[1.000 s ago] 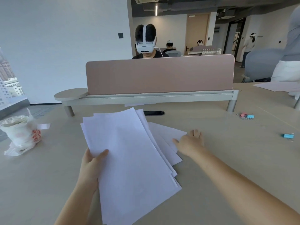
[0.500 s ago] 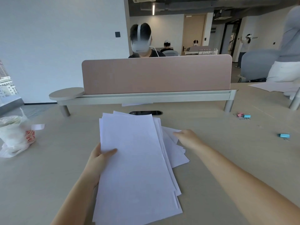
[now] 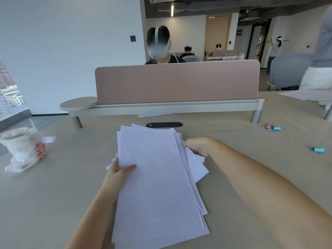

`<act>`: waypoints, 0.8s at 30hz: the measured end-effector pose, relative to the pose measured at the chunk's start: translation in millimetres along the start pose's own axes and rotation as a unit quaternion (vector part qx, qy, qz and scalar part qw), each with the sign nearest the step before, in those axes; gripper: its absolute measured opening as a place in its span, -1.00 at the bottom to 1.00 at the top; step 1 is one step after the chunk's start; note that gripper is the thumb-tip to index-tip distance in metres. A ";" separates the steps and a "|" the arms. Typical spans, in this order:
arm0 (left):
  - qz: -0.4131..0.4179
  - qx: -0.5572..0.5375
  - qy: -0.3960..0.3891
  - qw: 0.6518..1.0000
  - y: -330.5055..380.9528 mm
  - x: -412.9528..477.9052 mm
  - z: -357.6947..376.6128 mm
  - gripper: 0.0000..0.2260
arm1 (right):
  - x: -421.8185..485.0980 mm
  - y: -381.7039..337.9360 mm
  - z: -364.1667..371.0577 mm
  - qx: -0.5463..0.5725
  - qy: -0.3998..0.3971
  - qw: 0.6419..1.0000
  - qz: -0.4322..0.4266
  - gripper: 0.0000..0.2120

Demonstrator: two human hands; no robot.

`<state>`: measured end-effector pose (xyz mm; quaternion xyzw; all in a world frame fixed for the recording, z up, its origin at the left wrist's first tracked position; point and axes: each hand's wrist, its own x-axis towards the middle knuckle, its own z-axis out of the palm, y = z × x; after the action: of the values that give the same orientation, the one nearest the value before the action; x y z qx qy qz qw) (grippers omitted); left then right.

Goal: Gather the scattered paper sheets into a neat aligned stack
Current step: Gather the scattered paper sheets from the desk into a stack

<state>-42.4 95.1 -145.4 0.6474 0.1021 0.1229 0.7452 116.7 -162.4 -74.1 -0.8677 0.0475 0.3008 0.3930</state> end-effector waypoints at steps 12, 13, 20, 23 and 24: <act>-0.007 -0.010 0.010 1.000 -2.0 0.0 -8.7 -0.68 | -5.9 10.4 -21.2 0.013 -0.176 0.979 -0.100 -0.68; -0.006 -0.009 0.012 1.000 -2.9 -0.2 -8.6 -0.68 | -9.5 16.6 -25.7 0.028 -0.177 0.977 -0.111 -0.67; 0.010 -0.081 0.032 0.996 -4.7 -1.1 -7.6 -0.65 | -15.4 74.2 -47.1 0.085 -0.175 0.974 -0.114 -0.63; -0.007 -0.093 0.003 0.996 -3.6 -3.1 0.2 -0.63 | -24.5 83.1 -37.9 0.120 -0.165 0.968 -0.148 -0.65; -0.012 -0.094 0.000 0.996 -3.2 -3.8 3.4 -0.63 | -26.7 85.8 -34.6 0.156 -0.147 0.962 -0.169 -0.65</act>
<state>-44.8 90.2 -148.1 0.5733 0.0980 0.1229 0.8041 84.4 -250.0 -97.6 -0.7375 -0.1120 0.3428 0.5709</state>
